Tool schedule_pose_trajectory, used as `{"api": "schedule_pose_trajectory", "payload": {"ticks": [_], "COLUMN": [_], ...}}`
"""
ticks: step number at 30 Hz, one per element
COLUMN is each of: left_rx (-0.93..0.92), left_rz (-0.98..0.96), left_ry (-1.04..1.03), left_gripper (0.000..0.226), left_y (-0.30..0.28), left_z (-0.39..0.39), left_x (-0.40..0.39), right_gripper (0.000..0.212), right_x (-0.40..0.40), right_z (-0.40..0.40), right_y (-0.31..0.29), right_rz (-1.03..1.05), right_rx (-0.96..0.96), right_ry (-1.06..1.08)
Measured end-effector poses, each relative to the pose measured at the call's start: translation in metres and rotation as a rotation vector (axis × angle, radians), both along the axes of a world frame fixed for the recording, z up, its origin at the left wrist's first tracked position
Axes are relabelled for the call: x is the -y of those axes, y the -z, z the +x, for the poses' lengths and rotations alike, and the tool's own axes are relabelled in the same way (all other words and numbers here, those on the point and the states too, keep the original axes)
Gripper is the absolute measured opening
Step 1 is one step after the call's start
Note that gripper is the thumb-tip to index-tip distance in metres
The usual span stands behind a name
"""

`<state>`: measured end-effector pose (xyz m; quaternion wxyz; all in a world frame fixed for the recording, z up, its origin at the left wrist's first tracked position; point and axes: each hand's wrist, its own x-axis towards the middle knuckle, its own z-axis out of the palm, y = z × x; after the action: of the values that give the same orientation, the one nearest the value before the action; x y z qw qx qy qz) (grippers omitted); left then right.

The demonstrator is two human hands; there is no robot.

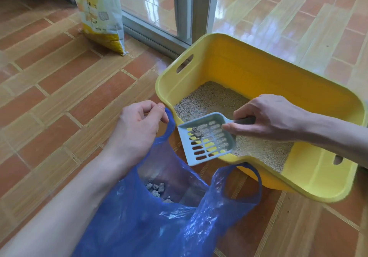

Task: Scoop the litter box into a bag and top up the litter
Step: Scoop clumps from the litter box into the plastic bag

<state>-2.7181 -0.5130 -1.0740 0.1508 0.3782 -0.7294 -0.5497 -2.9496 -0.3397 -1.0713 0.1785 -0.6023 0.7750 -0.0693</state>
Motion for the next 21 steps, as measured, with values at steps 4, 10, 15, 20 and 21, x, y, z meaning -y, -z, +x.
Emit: {"api": "schedule_pose_trajectory", "payload": {"ticks": [4, 10, 15, 20, 21], "left_rx": [0.003, 0.007, -0.003, -0.005, -0.006], "left_rz": [-0.003, -0.01, -0.023, -0.027, -0.027], "left_ry": [-0.017, -0.034, -0.033, -0.028, -0.029], "left_gripper": [0.038, 0.038, 0.039, 0.038, 0.038], "left_y": [-0.005, -0.012, -0.015, -0.015, -0.014], "left_z": [0.007, 0.016, 0.02, 0.021, 0.021], "left_x": [0.002, 0.004, 0.004, 0.004, 0.004], "right_gripper": [0.069, 0.072, 0.059, 0.047, 0.042], "right_x": [0.009, 0.027, 0.035, 0.042, 0.043], "right_z": [0.024, 0.059, 0.089, 0.113, 0.119], "right_y": [-0.002, 0.014, 0.033, 0.043, 0.045], "right_rz": [-0.029, -0.065, -0.051, -0.033, -0.024], "right_rx": [-0.088, -0.233, -0.303, -0.381, -0.4], "right_ry": [-0.086, -0.199, -0.264, -0.36, -0.367]}}
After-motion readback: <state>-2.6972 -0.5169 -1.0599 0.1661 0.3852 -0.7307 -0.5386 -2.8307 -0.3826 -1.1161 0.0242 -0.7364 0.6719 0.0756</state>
